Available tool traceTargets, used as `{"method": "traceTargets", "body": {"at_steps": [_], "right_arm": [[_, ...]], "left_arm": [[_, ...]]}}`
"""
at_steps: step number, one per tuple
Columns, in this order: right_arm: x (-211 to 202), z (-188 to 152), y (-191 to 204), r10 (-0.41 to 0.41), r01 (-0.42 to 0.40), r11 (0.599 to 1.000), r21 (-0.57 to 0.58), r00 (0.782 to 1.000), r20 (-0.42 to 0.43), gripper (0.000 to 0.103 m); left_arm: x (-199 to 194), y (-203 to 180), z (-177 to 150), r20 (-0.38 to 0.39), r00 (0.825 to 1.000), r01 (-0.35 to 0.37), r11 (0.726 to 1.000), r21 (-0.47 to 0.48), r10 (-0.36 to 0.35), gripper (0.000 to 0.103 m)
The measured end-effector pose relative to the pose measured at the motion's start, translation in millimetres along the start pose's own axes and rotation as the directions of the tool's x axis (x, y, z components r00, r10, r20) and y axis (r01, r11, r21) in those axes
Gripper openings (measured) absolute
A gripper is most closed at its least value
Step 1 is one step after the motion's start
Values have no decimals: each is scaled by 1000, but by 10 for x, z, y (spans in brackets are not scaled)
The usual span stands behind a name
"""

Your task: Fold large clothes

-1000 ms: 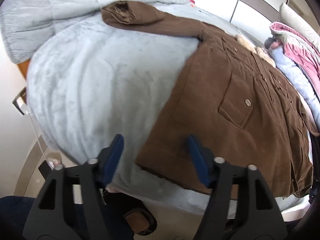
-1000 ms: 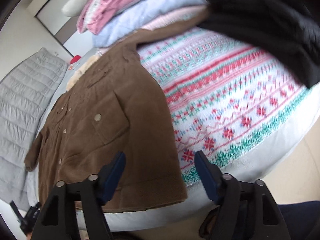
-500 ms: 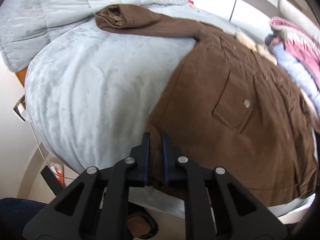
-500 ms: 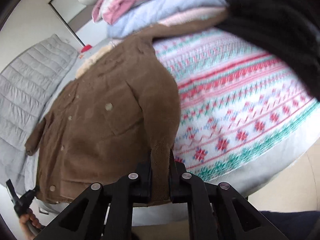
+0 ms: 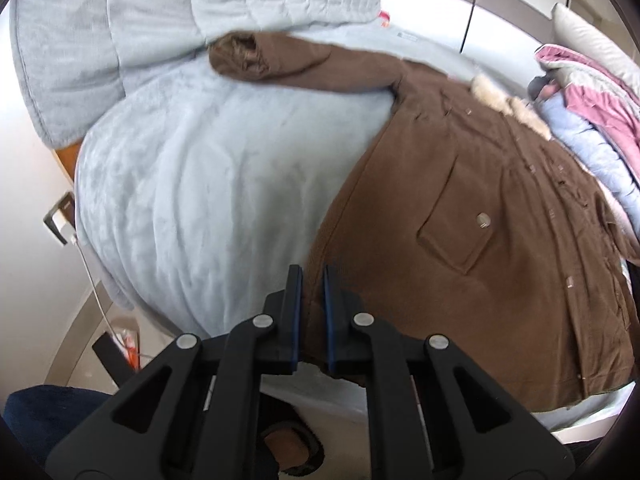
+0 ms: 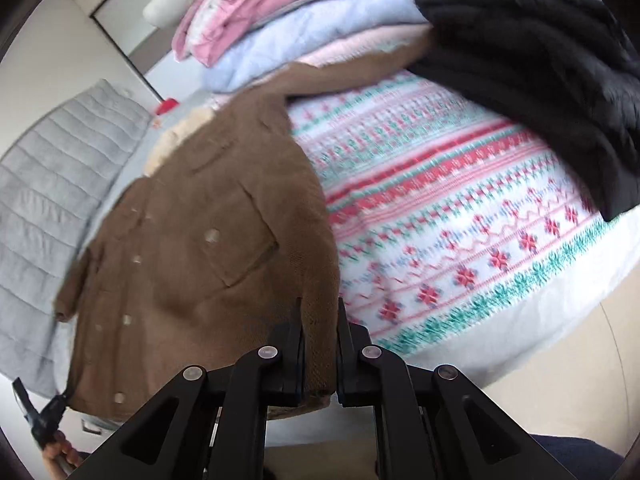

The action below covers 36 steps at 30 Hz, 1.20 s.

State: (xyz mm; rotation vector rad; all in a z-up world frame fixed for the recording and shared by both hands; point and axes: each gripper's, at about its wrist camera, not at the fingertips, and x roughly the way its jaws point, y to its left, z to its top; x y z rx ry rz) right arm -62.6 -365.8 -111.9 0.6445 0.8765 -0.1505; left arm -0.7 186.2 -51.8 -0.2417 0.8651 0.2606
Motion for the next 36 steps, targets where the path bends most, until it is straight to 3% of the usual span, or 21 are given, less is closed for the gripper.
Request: {"method": "traceTargets", "body": {"at_steps": [3,5,8,9,11,13,15,19,22,26,28,31,34,36], "right_arm": [[-27,2,53,-23,23,999,-32,1000,12,10],[21,-23,158,-56,56,993,-102,998,-2,12],[31,19,215,-51,52,993,-106,999,10,21],[0,67,214,-57,60,993,-99,998,26,26],[-176,185,171,-80,89,993,-80,991,110,39],[-292,309,166,-82,93,993,-71,985,151,57],[-337,482,209,-91,103,992,-69,982,166,57],[-256,991,504,-84,103,988,-116,984,159,58],[75,1309,940,-86,113,968,-223,988,128,60],[705,1450,1462,-120,144,905,-401,989,84,60],[1028,1460,1576,-164,174,873,-456,985,61,60],[1207,1608,1428,-203,220,879,-423,976,85,60],[1257,2007,897,-227,235,940,-249,972,62,62],[1266,2280,442,-270,274,957,-94,961,52,65]], "left_arm": [[71,-19,-15,-27,1000,-13,1000,13,13,13],[76,-18,2,-40,999,-4,1000,12,4,20],[-10,-24,29,-35,999,-3,1000,-11,2,28],[-53,-28,51,-27,1000,-3,1000,-14,2,30],[-189,-54,110,9,1000,-2,1000,-13,2,44],[-327,-102,201,48,999,-1,1000,-16,2,52],[-437,-183,317,85,996,13,1000,-16,-12,54],[-530,-700,734,128,988,77,996,50,-83,72],[-409,-1205,1035,140,983,100,988,119,-117,73],[59,-1954,1326,40,982,174,970,171,-183,73],[345,-2283,1380,-10,984,179,965,190,-180,73],[671,-2569,1398,-47,986,168,952,257,-161,73],[918,-2618,1368,-63,989,146,953,265,-135,73],[1059,-2579,1391,-105,987,140,963,232,-119,73]]}}
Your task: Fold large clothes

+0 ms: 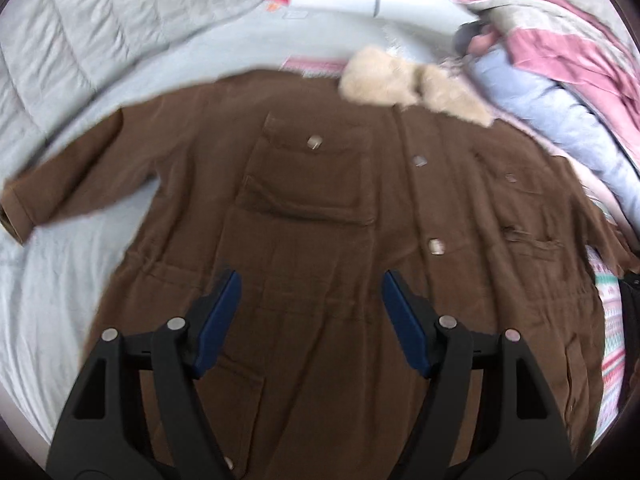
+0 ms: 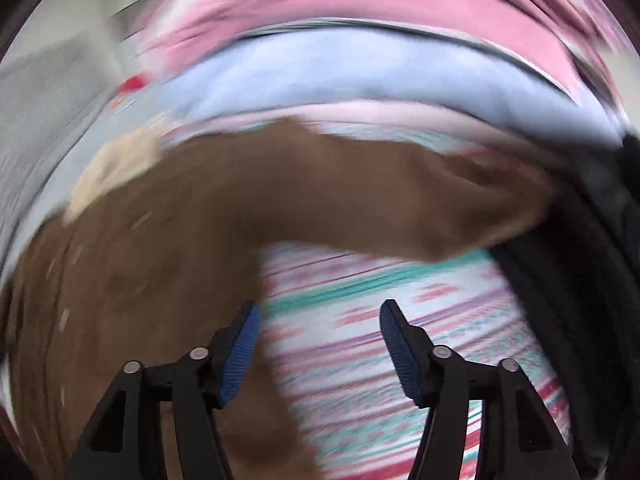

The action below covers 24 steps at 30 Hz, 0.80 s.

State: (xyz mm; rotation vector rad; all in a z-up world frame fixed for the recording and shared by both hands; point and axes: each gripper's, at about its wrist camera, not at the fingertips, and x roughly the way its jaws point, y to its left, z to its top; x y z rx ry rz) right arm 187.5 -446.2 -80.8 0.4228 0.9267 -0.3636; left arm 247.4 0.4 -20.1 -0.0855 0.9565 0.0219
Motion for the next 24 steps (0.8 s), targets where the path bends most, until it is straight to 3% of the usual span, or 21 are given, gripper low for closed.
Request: {"method": "traceTargets", "body": {"at_steps": [2,5,10,11,13,14,16,19,20,21,22,24], "right_arm": [[140,168,-451,-37,38,989,146,999,-15,66],[279,311,-959,-109,112,953,282,994,-24,66],[446,475,-1407,-140,122,905,408,990,15,63],[466,507,-1442,-146,118,900,419,989,34,59],[485,562,-1453,-178,142,898,416,983,48,15],[471,587,-1436,-200,162,899,406,978,53,10],[298,678,-1330,-253,190,917,351,957,143,6],[-213,831,-993,-324,255,939,229,879,350,5],[-400,862,-888,-347,285,936,206,844,410,5],[-499,875,-844,-360,301,932,202,826,433,5],[-608,893,-822,-361,298,932,207,817,450,5],[-597,911,-873,-374,302,925,232,835,404,5]], "left_arm": [[93,22,53,-32,999,19,999,-35,-20,73],[101,-39,108,-17,1000,10,1000,-15,-10,73],[184,-155,160,-9,1000,-9,1000,18,9,73],[224,-125,193,-16,1000,-14,1000,21,15,73],[290,-112,226,-30,999,-9,1000,24,10,73],[314,-101,246,-34,999,-8,1000,24,9,73],[337,-83,261,-35,999,-10,1000,20,11,73],[383,-31,314,-39,999,-10,1000,-1,10,73],[395,-16,331,-41,999,-8,1000,-9,7,73],[398,-1,340,-41,999,-6,1000,-13,6,73],[404,16,349,-39,999,-6,1000,-19,5,73],[417,45,355,-40,999,-11,1000,-25,10,73]]}}
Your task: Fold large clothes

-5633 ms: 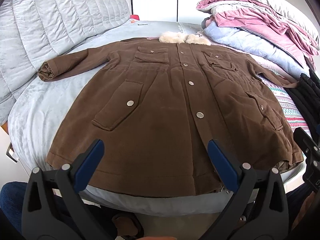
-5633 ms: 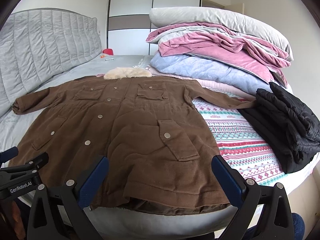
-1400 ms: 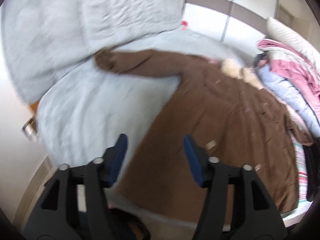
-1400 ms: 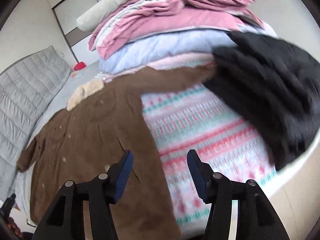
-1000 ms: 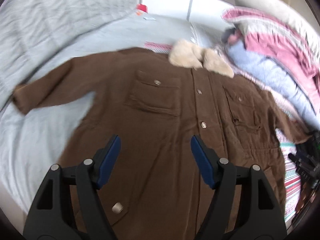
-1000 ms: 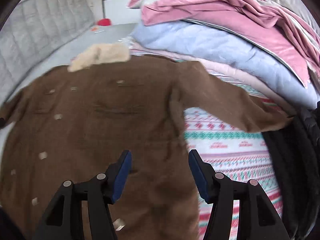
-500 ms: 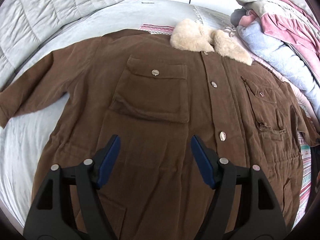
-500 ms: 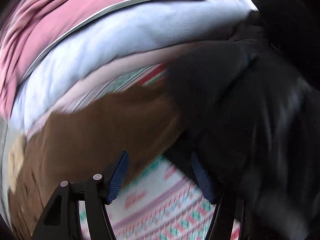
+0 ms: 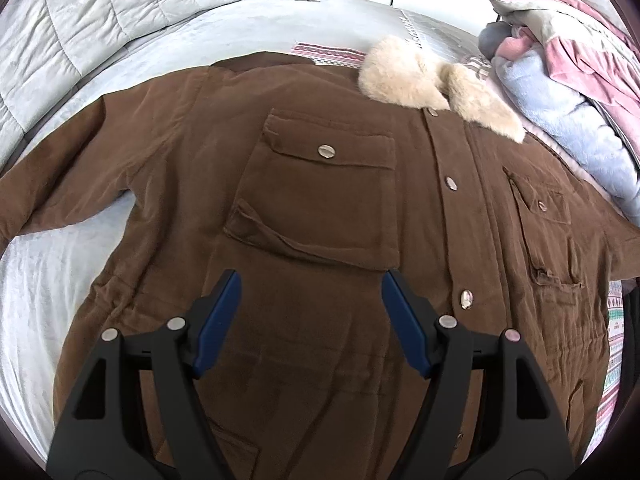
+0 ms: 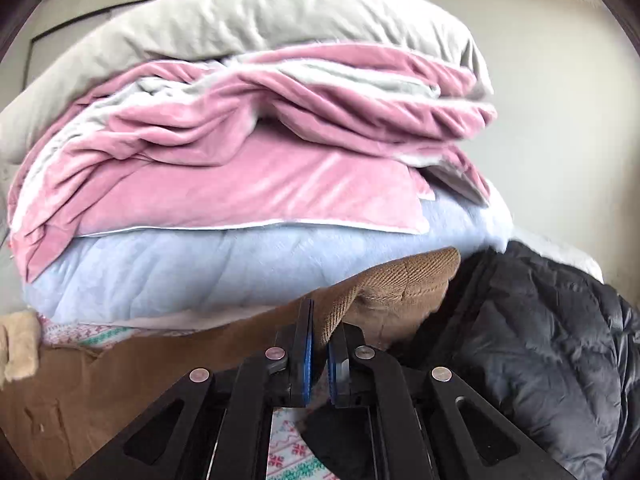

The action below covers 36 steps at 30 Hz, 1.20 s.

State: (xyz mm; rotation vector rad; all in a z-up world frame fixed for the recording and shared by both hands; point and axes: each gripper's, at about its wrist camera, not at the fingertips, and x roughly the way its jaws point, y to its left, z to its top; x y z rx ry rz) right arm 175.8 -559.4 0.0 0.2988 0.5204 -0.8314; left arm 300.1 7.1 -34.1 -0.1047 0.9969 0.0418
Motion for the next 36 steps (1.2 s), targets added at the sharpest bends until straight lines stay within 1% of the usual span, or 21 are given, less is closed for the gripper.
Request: {"method": "traceTargets", "body": {"at_steps": [2,4,6,8,9,12,15,18,20,21,23,24,25,26,27,29,30,31,33,34,36], "right_arm": [[199,-97,-25,-31,32,999,6,997,-65,5],[517,-288,-95,-62,67,997,24,985,-164,5],[641,-387,-164,-53,63,997,48,980,-191,4],[548,-308,-207,-24,34,997,72,991,-133,4],[399,-228,-198,-8,14,997,78,997,-72,4],[79,-26,14,20,-24,997,73,998,51,4],[-200,123,387,90,-94,995,20,986,139,5],[-540,266,1078,200,-172,975,-139,952,231,5],[-890,187,1665,288,-195,932,-305,910,297,5],[-1058,86,1972,341,-205,896,-394,886,313,5],[-1350,-256,2639,457,-226,785,-576,839,294,6],[-1434,-466,2939,502,-242,723,-647,828,251,6],[-1471,-662,3182,526,-251,669,-699,825,207,6],[-1477,-962,3487,540,-255,596,-761,829,146,6],[-1483,-1179,3656,542,-255,552,-794,834,108,6],[-1370,-1810,4061,516,-269,395,-878,856,-30,7],[-1263,-2010,4161,485,-275,345,-897,871,-81,8],[-1199,-2170,4225,460,-289,313,-905,879,-122,11],[-1086,-2431,4281,423,-347,259,-902,880,-217,18],[-1046,-2485,4247,412,-329,265,-906,888,-202,20],[-1005,-2432,4139,428,-355,291,-888,879,-211,30]], "left_arm": [[18,41,0,-12,1000,2,1000,-10,-3,73],[16,73,7,-18,1000,13,1000,-23,-13,73],[-10,88,5,-15,1000,25,999,-28,-26,73],[-38,90,15,-11,1000,27,999,-21,-27,73],[-47,91,24,-7,1000,21,1000,-14,-21,73],[-50,135,48,-10,1000,1,1000,-11,-1,73],[-28,249,79,-34,999,5,998,-58,-7,73],[-23,340,101,-49,999,4,996,-94,-8,73],[-29,417,119,-56,998,5,992,-123,-12,73],[-31,448,124,-58,998,7,991,-135,-15,73],[-22,533,137,-67,998,7,987,-161,-18,74],[-16,555,141,-72,997,5,985,-170,-18,74],[4,604,143,-85,996,4,982,-187,-20,76],[25,652,142,-97,995,5,979,-203,-25,79],[48,707,139,-109,994,1,976,-218,-26,80],[81,796,135,-123,992,-4,970,-241,-26,80],[97,841,139,-126,992,-7,968,-253,-26,80],[112,896,148,-130,991,-12,963,-268,-23,80],[124,992,159,-126,991,5,950,-311,-47,80],[124,1028,162,-123,991,14,943,-332,-58,80],[107,1043,170,-115,992,3,940,-342,-45,81]]}}
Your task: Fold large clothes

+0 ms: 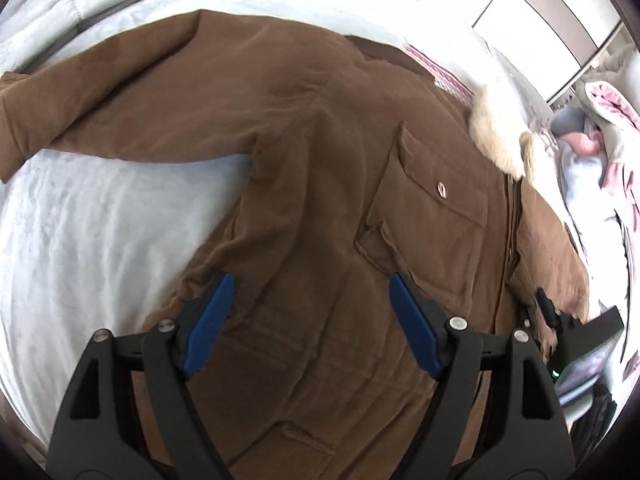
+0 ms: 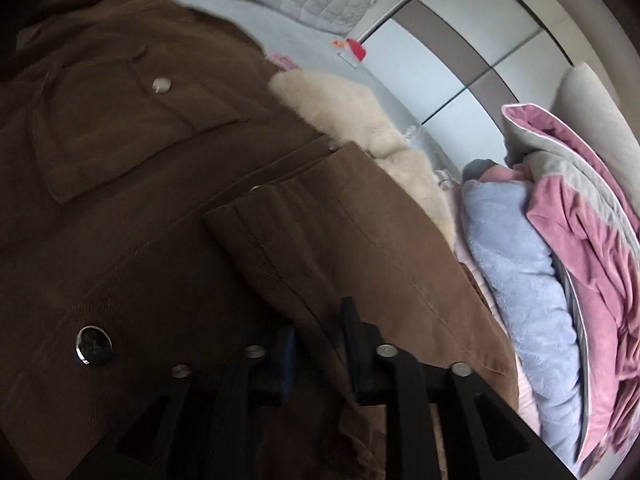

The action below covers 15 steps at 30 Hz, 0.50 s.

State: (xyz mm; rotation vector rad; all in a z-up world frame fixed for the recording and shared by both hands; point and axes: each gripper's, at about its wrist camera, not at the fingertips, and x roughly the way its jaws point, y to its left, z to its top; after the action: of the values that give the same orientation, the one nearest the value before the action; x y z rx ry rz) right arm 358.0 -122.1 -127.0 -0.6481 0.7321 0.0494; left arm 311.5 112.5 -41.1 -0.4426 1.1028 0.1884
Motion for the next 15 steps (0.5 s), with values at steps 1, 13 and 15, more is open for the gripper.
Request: {"method": "traceTargets", "body": {"at_steps": [1,13,15], "right_arm": [[-26,8,-112,50,-50,997,54,999,-4,38],[86,132,-244,326,-315,890,330,945,24,45],[54,156,-206,340,-336,888,313,939,44,24]], "left_arm": [[-12,-18,-1,7,1000,-13,1000,8,13,81],[-48,-58,-14,9,1000,0,999,37,0,82],[-44,-49,-13,7,1000,-2,999,34,2,82]]}}
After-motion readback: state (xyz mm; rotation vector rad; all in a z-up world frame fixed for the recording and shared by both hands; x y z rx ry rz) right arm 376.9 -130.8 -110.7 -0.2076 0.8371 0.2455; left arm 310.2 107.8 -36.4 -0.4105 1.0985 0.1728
